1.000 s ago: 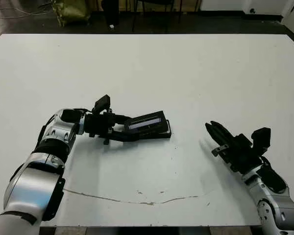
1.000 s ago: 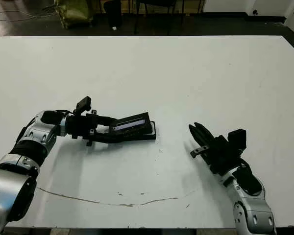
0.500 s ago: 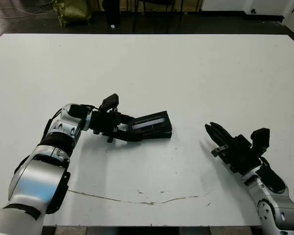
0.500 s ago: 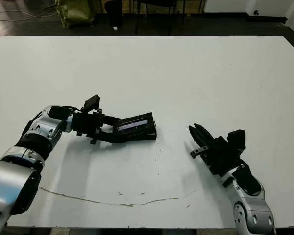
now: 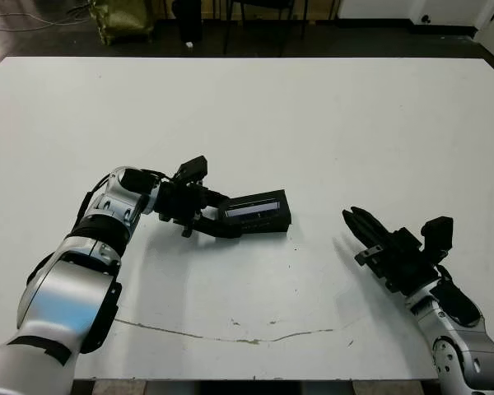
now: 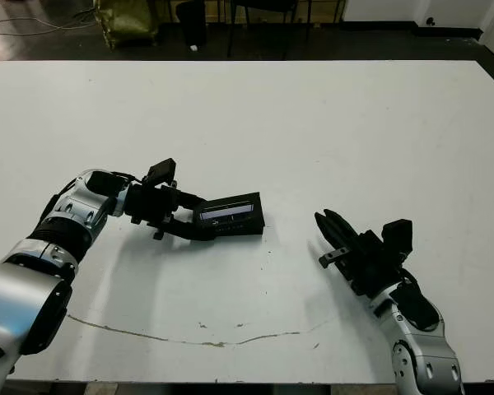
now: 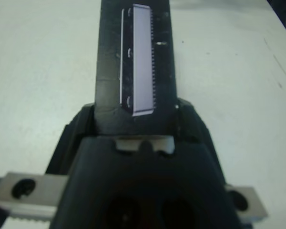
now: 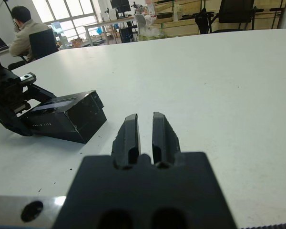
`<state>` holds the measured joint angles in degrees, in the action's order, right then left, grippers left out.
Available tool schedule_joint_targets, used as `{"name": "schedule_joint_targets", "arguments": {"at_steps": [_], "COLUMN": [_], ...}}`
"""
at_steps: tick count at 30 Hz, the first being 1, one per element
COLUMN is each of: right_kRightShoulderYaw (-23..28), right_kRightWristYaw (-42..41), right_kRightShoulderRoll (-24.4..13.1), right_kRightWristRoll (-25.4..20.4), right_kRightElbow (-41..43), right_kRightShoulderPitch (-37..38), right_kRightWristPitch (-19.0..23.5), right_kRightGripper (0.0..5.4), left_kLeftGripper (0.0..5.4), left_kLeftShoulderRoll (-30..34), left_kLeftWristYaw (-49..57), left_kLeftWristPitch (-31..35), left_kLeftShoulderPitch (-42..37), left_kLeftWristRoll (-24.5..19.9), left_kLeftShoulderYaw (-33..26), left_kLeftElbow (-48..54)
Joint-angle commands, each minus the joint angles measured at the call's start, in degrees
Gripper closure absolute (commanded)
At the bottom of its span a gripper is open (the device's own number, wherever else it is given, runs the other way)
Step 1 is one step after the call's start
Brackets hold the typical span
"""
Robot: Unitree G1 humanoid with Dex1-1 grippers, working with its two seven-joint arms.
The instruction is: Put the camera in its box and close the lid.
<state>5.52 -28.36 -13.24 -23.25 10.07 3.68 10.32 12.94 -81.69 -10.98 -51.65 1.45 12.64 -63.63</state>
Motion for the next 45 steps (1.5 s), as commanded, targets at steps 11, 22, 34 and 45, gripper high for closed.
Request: {"name": "schedule_joint_targets", "arguments": {"at_steps": [11, 22, 34, 45], "right_kRightShoulderYaw": [-0.1, 0.0, -0.1, -0.1], "right_kRightWristYaw": [-0.9, -2.0, -2.8, -2.8], "right_kRightShoulderRoll": [-0.3, -0.2, 0.3, 0.1], "right_kRightWristRoll": [1.1, 0.2, -0.2, -0.3], "right_kRightElbow": [-3.1, -4.2, -5.0, -5.3], "right_kRightShoulderPitch": [0.5, 0.3, 0.1, -0.2], "right_kRightWristPitch": [-1.7, -2.0, -3.1, -2.5], "right_kRightGripper": [5.4, 5.4, 5.4, 5.4], "left_kLeftGripper": [3.17, 3.17, 2.07, 0.01], "left_kLeftShoulderRoll": [-2.3, -3.6, -2.0, -1.2], "left_kLeftWristYaw": [0.6, 0.4, -1.5, -0.6], "left_kLeftWristPitch": [1.4, 1.1, -8.1, -12.4], "left_kLeftShoulderPitch": [-3.9, -5.1, -3.1, -1.1], "left_kLeftWristRoll": [4.1, 5.9, 8.6, 8.5], "left_kLeftShoulderYaw": [2.6, 4.0, 6.8, 6.1], "left_kLeftElbow": [-1.7, -3.5, -4.3, -5.7]}}
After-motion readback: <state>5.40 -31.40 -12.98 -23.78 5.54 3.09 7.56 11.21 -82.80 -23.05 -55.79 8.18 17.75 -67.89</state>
